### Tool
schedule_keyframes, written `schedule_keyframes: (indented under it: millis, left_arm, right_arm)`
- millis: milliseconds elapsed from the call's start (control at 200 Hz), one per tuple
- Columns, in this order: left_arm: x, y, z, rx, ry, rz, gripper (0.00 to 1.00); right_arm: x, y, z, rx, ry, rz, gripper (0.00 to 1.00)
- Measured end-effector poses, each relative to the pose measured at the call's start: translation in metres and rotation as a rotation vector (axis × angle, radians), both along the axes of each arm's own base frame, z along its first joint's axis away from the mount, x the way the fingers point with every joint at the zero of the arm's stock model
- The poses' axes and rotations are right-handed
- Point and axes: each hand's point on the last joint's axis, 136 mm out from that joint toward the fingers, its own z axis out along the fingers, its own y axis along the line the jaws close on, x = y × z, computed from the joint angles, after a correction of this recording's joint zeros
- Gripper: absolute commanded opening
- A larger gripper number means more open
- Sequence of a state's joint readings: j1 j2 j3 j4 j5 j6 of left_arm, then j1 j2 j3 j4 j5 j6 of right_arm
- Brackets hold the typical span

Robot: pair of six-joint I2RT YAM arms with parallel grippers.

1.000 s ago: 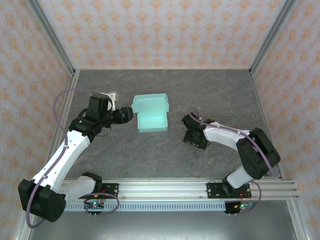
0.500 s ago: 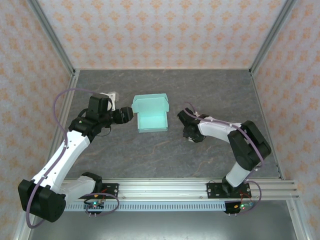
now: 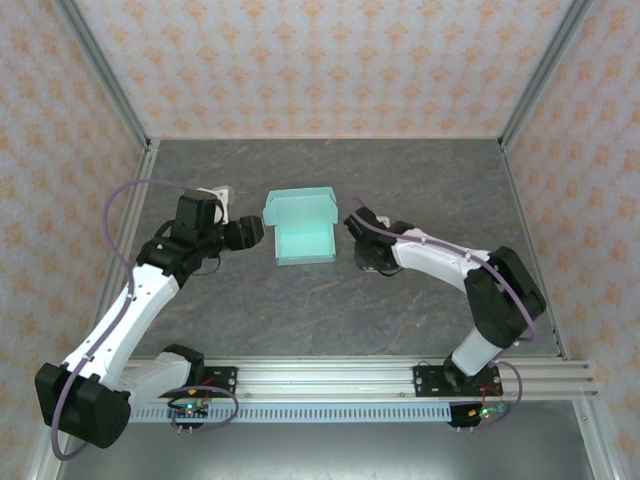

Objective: Fold the paper box

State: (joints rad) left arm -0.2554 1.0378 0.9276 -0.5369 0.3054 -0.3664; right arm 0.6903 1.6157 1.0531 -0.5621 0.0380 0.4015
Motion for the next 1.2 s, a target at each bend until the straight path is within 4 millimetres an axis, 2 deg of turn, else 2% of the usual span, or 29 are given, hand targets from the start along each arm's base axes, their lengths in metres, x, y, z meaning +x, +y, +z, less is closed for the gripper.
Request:
schedule_keyframes:
  millis: [120, 215, 295, 385, 601, 986, 1201]
  left_arm:
    - [-0.003, 0.006, -0.002, 0.003, 0.008, 0.023, 0.73]
    - [-0.004, 0.020, 0.000, -0.001, 0.001, 0.076, 0.73]
    - [-0.006, 0.032, 0.000, -0.009, -0.004, 0.120, 0.73]
    - [-0.008, 0.038, -0.001, -0.014, -0.001, 0.144, 0.73]
    - [-0.012, 0.039, -0.001, -0.013, 0.002, 0.144, 0.72]
    - [-0.015, 0.039, -0.002, -0.012, 0.003, 0.143, 0.73]
    - [-0.016, 0.039, -0.001, -0.014, -0.002, 0.143, 0.72]
  right_arm:
    - [0.007, 0.048, 0.038, 0.032, -0.080, 0.201, 0.31]
    - [0.014, 0.084, 0.058, 0.042, -0.120, 0.319, 0.31]
    - [0.022, 0.109, 0.059, 0.034, -0.130, 0.382, 0.31]
    - [0.030, 0.127, 0.046, 0.006, -0.113, 0.433, 0.32]
    - [0.042, 0.143, 0.015, -0.053, -0.060, 0.480, 0.32]
    - [0.050, 0.153, -0.007, -0.075, -0.033, 0.487, 0.32]
    - [0.052, 0.155, -0.020, -0.083, -0.017, 0.481, 0.37]
